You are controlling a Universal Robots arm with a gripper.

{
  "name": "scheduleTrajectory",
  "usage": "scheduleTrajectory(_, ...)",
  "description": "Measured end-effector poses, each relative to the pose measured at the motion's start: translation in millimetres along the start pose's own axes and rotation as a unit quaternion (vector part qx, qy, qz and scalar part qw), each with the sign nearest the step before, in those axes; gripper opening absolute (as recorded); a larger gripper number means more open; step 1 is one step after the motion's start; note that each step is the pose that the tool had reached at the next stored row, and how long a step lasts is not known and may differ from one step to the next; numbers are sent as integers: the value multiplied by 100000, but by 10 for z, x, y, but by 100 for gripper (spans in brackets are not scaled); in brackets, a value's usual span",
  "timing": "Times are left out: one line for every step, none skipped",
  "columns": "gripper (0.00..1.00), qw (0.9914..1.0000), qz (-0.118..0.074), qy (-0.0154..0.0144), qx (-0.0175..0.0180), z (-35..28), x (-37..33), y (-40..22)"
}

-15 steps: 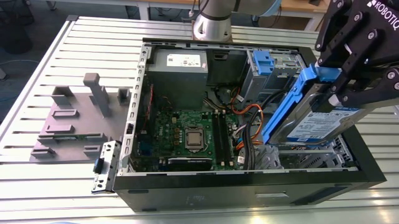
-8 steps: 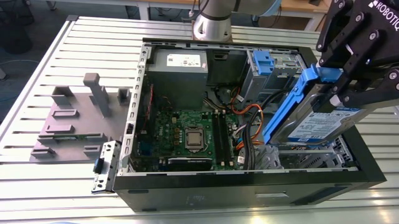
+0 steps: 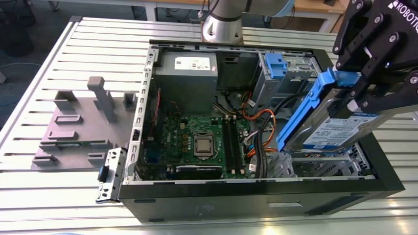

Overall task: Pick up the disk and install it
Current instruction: 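Pick up the disk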

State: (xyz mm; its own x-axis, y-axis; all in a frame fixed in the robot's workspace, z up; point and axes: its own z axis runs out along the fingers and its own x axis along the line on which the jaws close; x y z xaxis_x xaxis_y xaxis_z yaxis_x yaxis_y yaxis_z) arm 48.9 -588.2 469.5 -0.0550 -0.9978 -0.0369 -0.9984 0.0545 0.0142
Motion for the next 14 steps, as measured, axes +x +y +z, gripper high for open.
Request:
scheduleTrajectory(36, 100000, 1, -3, -1, 1, 0, -2)
scheduleTrajectory(36, 100000, -3, -1, 0, 1, 0, -5)
scheduleTrajectory(36, 100000, -2, 0, 0, 1, 0, -8)
scheduleTrajectory(36, 100000, -1, -2, 0, 2, 0, -11)
scheduleTrajectory(36, 100000, -2, -2, 0, 2, -1, -14)
scheduleTrajectory(36, 100000, 1, -2, 0, 3, -1, -16)
scheduleTrajectory(36, 100000, 0, -2, 0, 3, -1, -19)
scheduleTrajectory(36, 100000, -3, 0, -1, 4, -1, -22)
scheduleTrajectory(36, 100000, 1, -1, 0, 4, -1, -25)
scheduleTrajectory(36, 100000, 1, 1, -2, 4, -1, -28)
scheduleTrajectory(36, 100000, 0, -1, 0, 5, -1, -30)
scheduleTrajectory(36, 100000, 0, 0, 0, 5, -2, -33)
scheduleTrajectory(36, 100000, 0, -1, 0, 5, -2, -35)
scheduleTrajectory(36, 100000, 0, 0, -1, 5, -2, -38)
